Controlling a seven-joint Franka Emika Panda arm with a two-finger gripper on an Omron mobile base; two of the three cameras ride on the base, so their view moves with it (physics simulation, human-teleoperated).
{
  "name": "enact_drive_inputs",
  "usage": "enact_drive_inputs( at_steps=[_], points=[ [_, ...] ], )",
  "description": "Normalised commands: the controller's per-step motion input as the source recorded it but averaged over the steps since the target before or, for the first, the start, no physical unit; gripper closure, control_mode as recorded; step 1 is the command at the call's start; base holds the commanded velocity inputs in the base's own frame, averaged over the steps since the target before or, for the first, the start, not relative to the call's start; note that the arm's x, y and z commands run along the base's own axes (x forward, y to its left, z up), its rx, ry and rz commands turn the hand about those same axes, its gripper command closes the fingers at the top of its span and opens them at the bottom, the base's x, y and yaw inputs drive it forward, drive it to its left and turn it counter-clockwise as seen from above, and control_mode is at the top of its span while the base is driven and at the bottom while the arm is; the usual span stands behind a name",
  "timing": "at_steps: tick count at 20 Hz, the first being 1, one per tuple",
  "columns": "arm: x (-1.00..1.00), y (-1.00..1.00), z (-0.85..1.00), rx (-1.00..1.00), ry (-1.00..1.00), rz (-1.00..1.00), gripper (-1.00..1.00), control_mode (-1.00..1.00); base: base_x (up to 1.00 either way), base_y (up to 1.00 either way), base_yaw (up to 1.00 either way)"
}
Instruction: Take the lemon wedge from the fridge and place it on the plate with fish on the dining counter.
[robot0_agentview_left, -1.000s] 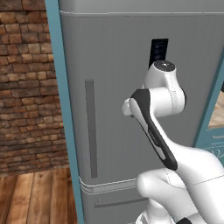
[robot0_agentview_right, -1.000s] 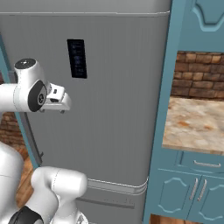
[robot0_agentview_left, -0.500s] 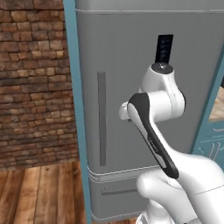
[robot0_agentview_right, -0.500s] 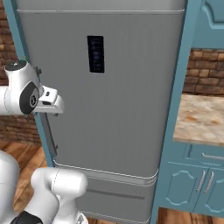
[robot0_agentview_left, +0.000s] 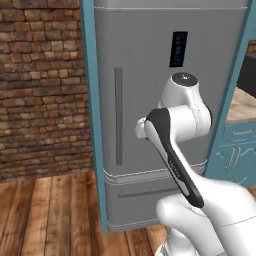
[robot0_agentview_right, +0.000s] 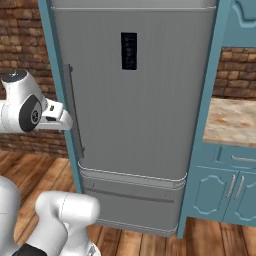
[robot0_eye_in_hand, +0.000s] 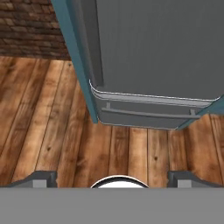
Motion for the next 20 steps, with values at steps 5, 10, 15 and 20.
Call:
enact_drive_inputs(
  at_steps=[5, 10, 15, 20],
  points=[
    [0.00, 0.00, 0.00, 0.00, 0.00, 0.00, -1.00, 1.00, -0.67, 0.08, -0.08],
    [0.00, 0.00, 0.00, 0.00, 0.00, 0.00, -1.00, 1.00, -0.11, 0.54, -0.19],
    [0.00, 0.00, 0.00, 0.00, 0.00, 0.00, -1.00, 1.00, 0.18, 0.37, -0.03],
    [0.00, 0.00, 0.00, 0.00, 0.00, 0.00, -1.00, 1.00, -0.79, 0.03, -0.05]
  ],
)
